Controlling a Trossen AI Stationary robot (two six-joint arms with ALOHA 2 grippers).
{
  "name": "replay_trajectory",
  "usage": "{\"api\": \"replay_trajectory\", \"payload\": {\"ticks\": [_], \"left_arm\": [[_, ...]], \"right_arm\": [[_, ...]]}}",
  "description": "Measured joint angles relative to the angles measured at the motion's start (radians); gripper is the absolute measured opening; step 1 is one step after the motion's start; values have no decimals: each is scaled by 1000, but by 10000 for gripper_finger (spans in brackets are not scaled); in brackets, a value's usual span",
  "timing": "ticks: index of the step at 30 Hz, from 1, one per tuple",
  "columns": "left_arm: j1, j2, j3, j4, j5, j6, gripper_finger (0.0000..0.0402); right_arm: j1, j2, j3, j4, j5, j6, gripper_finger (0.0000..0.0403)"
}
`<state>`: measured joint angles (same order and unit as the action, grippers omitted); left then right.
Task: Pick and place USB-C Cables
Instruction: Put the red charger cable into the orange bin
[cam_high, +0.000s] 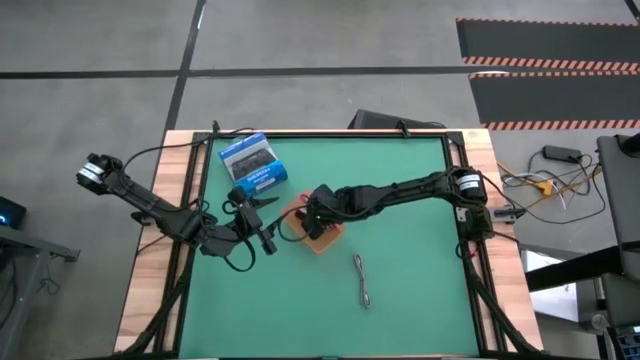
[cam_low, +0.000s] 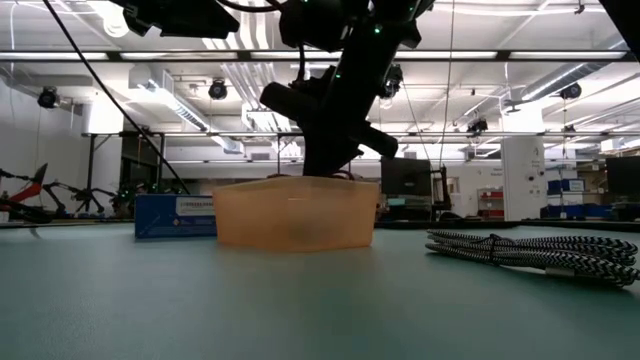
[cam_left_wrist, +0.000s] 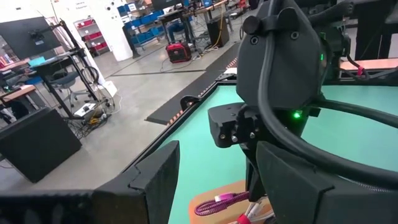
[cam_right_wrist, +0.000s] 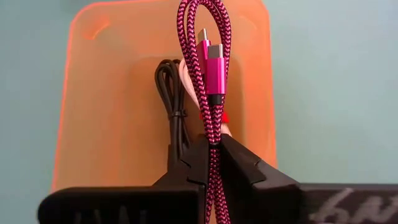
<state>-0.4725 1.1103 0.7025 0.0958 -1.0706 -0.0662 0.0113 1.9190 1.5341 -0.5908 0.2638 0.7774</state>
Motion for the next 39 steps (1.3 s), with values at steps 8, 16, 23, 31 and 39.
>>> {"api": "replay_trajectory", "payload": {"ticks": [8, 16, 23, 31, 39], "left_arm": [[0, 0, 0, 0, 0, -2, 199], [0, 0, -1, 1, 0, -2, 199], [0, 0, -1, 1, 0, -2, 199], [0, 0, -1, 1, 0, -1, 199], [0, 0, 0, 1, 0, -1, 199]], "right_arm": [[5, 9, 0, 9, 1, 11, 13], [4, 70, -1, 32, -1, 10, 13], [4, 73, -1, 42, -1, 10, 13], [4, 73, -1, 44, -1, 15, 16], [4, 73, -1, 46, -1, 25, 55]]}}
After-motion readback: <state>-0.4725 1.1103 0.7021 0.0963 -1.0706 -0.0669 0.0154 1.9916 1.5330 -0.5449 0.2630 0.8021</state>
